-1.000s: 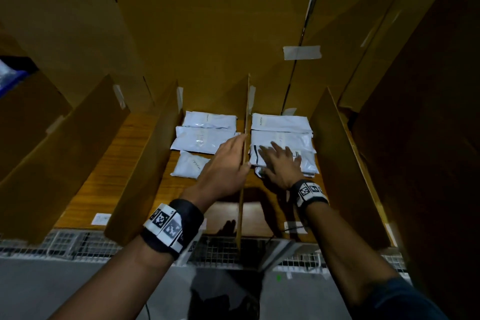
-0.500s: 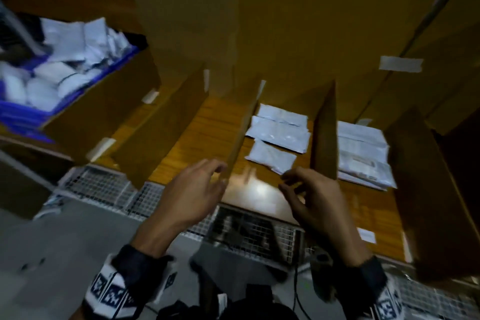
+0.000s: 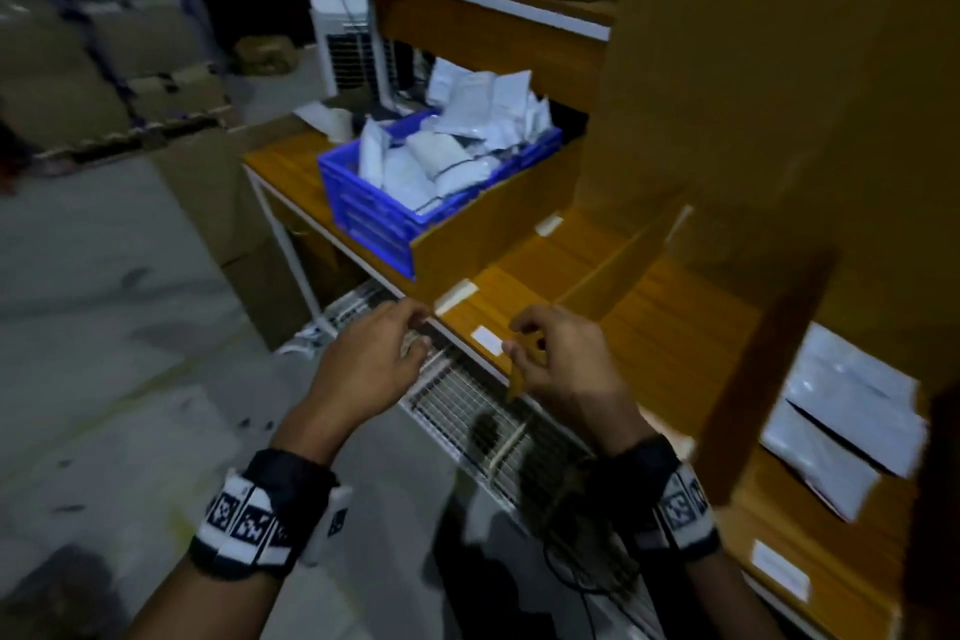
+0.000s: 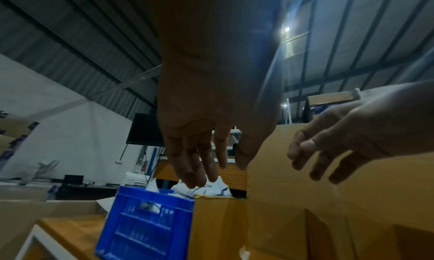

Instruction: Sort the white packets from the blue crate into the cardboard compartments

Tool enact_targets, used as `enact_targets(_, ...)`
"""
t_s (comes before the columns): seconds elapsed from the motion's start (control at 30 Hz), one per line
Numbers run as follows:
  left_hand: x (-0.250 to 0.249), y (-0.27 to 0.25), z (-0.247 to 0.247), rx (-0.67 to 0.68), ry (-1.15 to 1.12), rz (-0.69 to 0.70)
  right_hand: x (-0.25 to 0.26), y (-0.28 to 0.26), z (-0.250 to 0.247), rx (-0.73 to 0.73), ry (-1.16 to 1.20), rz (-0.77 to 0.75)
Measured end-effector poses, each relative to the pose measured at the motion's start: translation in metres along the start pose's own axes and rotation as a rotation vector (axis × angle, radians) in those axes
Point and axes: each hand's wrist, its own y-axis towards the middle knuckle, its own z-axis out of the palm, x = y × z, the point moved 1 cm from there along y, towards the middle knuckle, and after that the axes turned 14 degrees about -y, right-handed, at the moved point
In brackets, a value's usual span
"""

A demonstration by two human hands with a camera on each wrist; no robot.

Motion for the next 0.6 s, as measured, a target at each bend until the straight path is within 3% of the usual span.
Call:
enact_targets(0.27, 0.090, 0.117, -0.051, -0.012, 0.101, -0.021, 0.075, 0.155, 0.050, -0.073, 0.042, -0.064)
enact_targets(0.4, 0.133, 0.194, -0.065, 0.076, 0.175, 0.007, 0.077, 0.236, 0.082, -0.075, 0.059, 0.032)
enact_targets(0.6, 0.170, 0.286, -0.072, 0.188, 0.236, 0.101, 0.055, 0.330, 0.110, 0.056, -0.055, 0.159)
